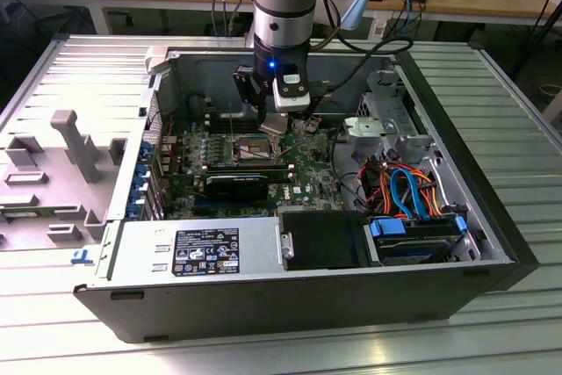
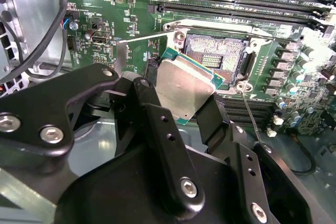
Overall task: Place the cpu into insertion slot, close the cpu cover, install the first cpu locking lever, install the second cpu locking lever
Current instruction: 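Place the cpu into insertion slot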
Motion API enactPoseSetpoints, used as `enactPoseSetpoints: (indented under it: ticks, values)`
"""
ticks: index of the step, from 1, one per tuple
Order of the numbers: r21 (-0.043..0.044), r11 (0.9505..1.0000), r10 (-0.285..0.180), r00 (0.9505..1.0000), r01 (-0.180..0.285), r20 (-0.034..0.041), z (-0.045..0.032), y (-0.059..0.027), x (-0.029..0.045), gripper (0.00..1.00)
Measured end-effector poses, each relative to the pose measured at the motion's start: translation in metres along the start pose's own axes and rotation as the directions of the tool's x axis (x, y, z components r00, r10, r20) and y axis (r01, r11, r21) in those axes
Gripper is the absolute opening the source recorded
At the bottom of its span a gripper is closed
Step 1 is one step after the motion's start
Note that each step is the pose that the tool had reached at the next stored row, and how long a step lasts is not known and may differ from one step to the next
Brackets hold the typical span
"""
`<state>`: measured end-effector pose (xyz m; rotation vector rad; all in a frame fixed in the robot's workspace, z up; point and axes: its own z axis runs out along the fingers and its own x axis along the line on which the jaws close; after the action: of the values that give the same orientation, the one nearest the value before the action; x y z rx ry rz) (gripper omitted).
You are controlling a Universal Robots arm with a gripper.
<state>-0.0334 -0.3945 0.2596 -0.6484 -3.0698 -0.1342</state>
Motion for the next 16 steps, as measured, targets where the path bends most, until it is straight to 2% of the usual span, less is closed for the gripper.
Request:
enactPoseSetpoints:
  ticks: [16]
  values:
    - [-0.0003, 0.9999, 0.017, 0.9999, -0.017, 0.0014, 0.0004, 0.0000, 0.0000, 0.54]
